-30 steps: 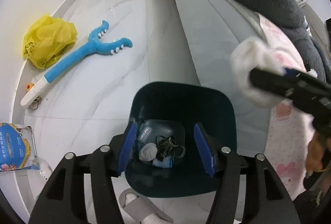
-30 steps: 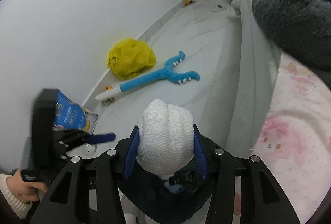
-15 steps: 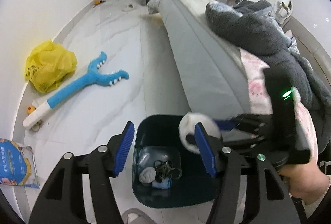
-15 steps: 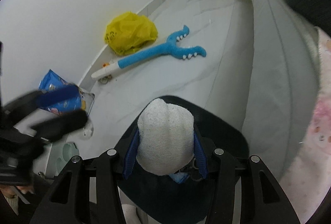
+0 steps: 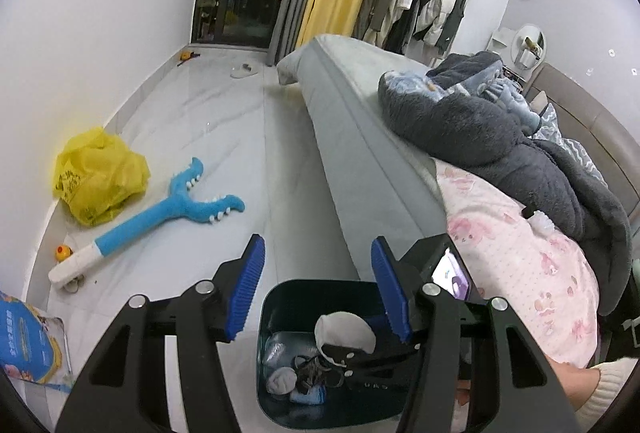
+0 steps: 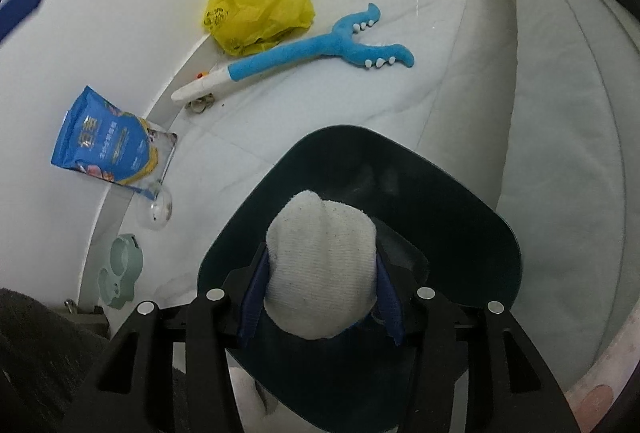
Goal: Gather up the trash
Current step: 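Lower the white sock into the wastebasket and open the right tool, then move both tools back to the bed toward the bubble wrap and clip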
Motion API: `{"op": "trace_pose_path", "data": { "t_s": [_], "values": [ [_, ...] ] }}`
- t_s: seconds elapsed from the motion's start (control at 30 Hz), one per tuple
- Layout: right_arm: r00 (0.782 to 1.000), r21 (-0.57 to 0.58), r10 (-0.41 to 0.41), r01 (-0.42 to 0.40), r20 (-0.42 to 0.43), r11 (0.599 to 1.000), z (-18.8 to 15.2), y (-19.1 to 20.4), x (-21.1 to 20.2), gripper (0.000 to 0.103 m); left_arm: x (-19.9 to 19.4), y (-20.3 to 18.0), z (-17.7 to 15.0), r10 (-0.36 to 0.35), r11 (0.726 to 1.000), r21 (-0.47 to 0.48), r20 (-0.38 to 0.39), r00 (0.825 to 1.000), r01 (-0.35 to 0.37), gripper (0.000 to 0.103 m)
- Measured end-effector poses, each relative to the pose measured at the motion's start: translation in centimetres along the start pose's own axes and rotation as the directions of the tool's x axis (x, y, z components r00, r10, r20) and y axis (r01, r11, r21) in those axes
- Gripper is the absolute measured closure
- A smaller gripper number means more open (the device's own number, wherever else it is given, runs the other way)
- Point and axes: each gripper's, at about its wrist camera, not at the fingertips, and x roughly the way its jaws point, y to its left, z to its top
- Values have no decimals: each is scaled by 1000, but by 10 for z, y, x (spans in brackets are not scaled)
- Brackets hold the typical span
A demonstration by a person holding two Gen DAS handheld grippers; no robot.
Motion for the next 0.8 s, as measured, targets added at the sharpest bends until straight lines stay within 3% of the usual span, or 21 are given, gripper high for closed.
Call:
{"op": "trace_pose_path", "data": {
  "t_s": [0.13,0.23,0.43,0.57,0.8],
  "values": [
    [1000,5,-6,6,7,1000,-1,0,-4,43,-5,-2,4,3,1000,3,24,1000,-3,45],
    [1000,11,5,-6,17,1000,-2,-3,-10,29,-8,-2,6,-5,1000,-6,44,999,5,45],
    [999,18,15,-16,51,1000,-5,-9,-26,27,-13,-10,14,-20,1000,-14,78,997,21,39],
    [989,30,64,-69,136,997,-5,-16,-49,24,-14,-23,20,-23,1000,-2,94,995,24,35],
    [965,51,50,-66,258,997,-9,-36,-93,23,-16,-50,28,-27,999,25,128,991,24,23]
  ]
}}
